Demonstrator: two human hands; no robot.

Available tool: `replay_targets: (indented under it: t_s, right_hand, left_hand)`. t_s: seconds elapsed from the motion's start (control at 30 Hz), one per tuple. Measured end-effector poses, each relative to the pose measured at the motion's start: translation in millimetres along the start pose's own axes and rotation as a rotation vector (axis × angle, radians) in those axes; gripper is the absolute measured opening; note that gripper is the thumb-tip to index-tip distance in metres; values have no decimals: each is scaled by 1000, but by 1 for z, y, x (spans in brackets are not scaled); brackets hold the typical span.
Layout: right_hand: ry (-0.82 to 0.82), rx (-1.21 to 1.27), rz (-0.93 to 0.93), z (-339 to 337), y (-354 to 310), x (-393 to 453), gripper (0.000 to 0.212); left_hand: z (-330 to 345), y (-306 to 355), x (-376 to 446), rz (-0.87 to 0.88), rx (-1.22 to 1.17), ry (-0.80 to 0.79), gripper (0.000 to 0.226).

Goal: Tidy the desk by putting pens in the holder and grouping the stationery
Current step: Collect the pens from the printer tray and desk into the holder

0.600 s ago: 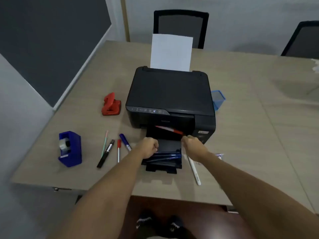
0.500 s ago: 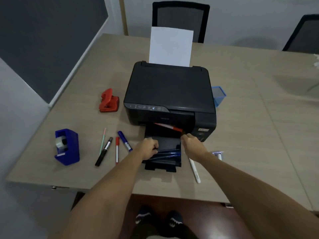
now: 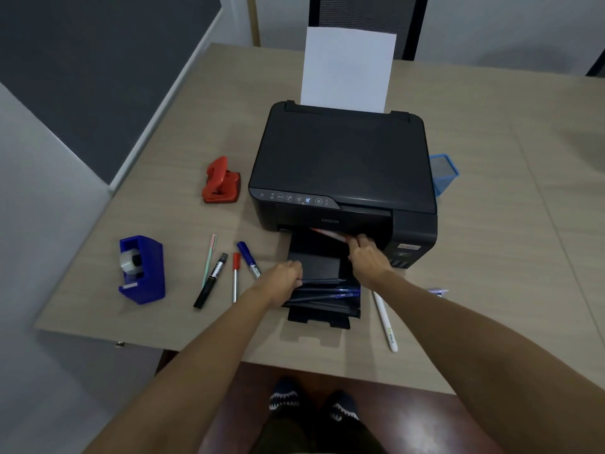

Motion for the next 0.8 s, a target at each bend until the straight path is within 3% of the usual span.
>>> replay_targets:
  t_s: [0.1,0.23,0.4,0.47,0.6,0.7,0.8]
  right_hand:
    - [26,-52,-7,-1,-3,2,34]
    - [1,-34,-5,5,-7,-4,28]
    - [29,131,2,-19,-7,-33,16]
    - [111,226,13,-48,2,-60,17]
    - [391,359,40,-124,44,-118,19]
    - [597,392,198,-168,108,-145,16]
    - [666,411,388,-181,174,-149,15]
  left_hand:
    - [-6,-7,-13,3,-19,3,12]
    - [-15,-18,-29,30,-62,18,8]
    - [-56,-28,-56,51,-155,107,9]
    - [-84,-25,-61,77,-234,162,15]
    - [-157,20,-53,181,-315,325,2]
    - [-202,86,-30,303,-351,444,4]
    - [-210,156,17,353,-337,462,4]
Point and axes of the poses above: each hand's wrist, its own x-axis towards the middle knuckle, its own z-axis out of the palm, y = z × x, the point moved 10 cm from there along x, towards the middle knuckle, and after that the axes turned 4 degrees about -x, right-handed, at the moved point
